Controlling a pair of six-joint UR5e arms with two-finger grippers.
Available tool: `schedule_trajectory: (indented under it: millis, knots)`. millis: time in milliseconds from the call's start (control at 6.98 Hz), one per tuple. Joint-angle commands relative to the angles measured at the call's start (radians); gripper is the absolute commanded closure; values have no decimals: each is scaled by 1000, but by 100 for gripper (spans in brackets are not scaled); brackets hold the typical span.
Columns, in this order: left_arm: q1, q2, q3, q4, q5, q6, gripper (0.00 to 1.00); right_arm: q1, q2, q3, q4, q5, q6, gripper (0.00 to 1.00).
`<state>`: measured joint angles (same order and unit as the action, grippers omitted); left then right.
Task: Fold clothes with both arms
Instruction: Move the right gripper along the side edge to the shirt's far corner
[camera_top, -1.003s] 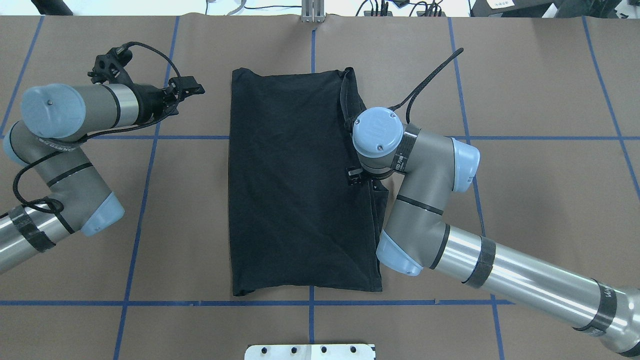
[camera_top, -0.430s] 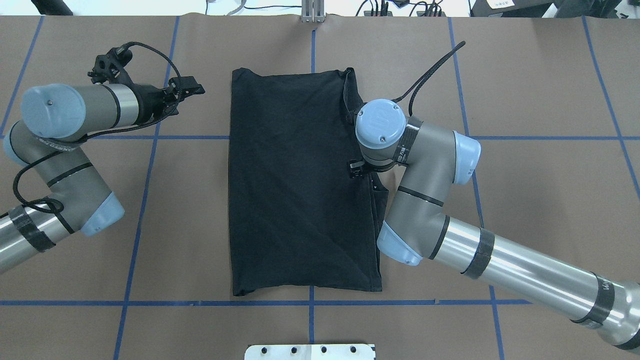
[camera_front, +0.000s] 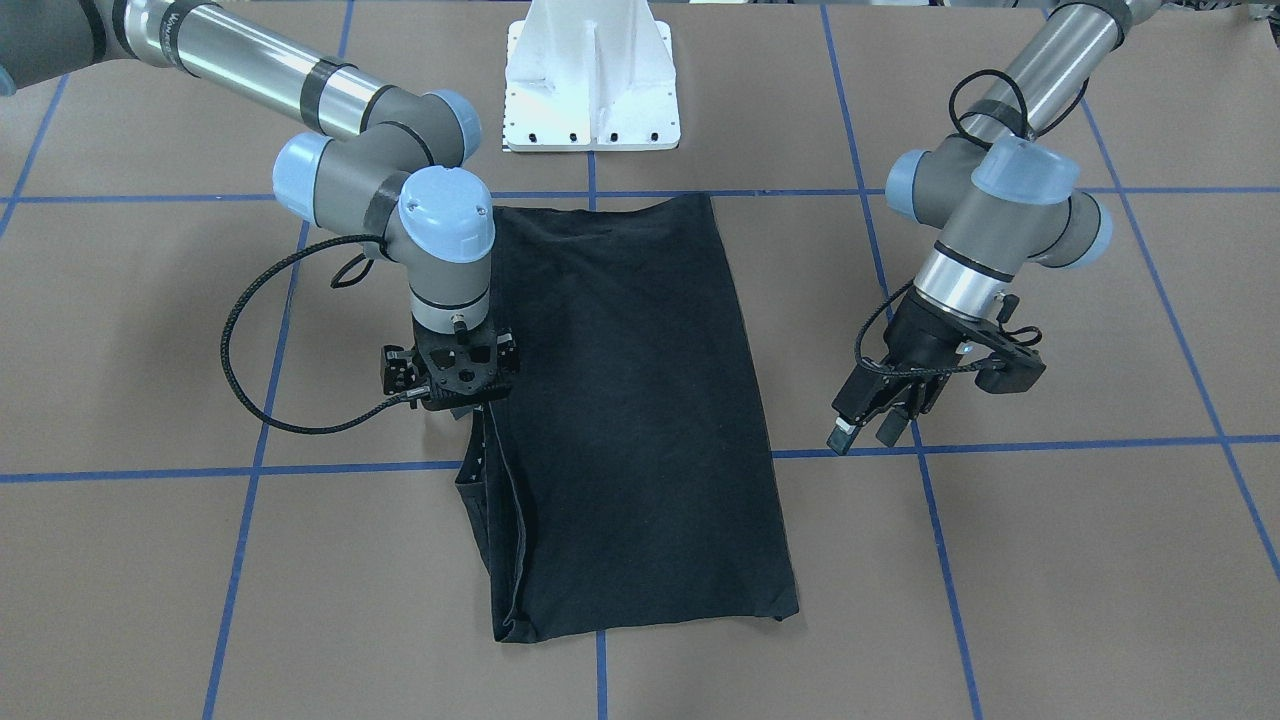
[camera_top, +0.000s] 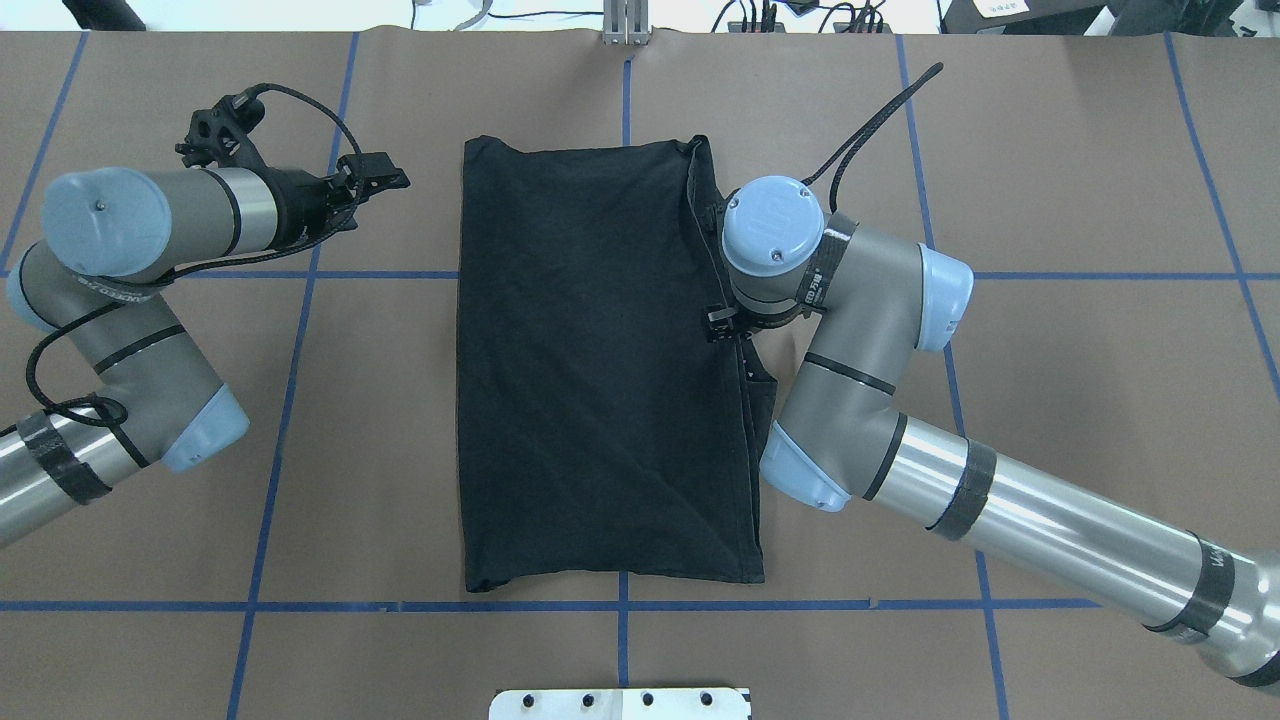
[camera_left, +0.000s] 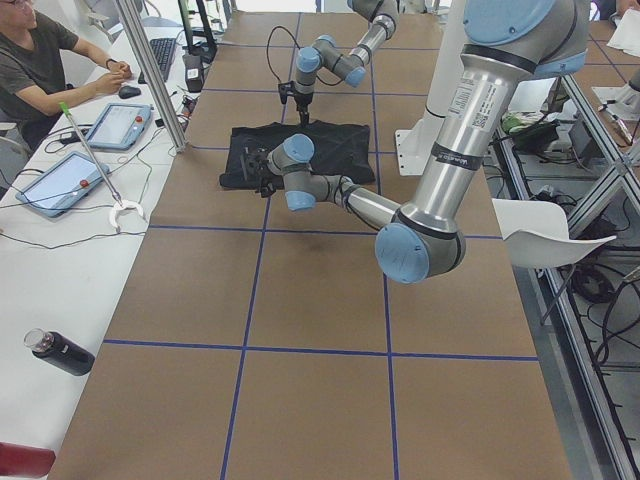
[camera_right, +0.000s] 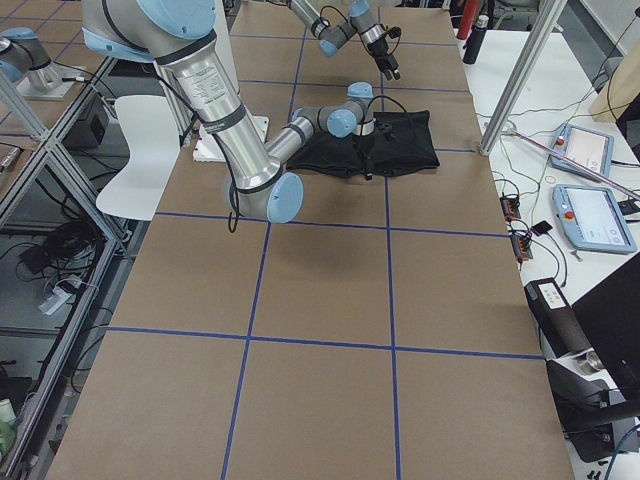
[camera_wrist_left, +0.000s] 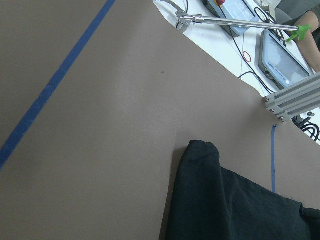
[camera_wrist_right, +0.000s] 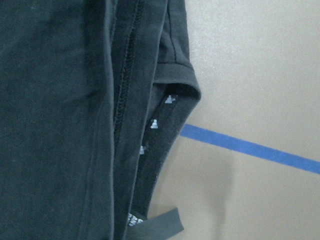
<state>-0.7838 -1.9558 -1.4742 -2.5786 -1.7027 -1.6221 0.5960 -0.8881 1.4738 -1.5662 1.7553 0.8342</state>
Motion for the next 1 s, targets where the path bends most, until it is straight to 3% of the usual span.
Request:
schedule_trajectory:
  millis: [0,143,430,860]
  knots:
    - [0,0,0,0,0,-1,0,21,18,-6,0,12,-7,0]
    - [2,0,0,0,0,-1,0,37,68,-48,2,12,-23,0]
    - [2,3,0,0,0,-1,0,65,138,-214,142,7,-23,0]
    - [6,8,5,0,-2,-1,0,96,205,-344,204,6,-27,0]
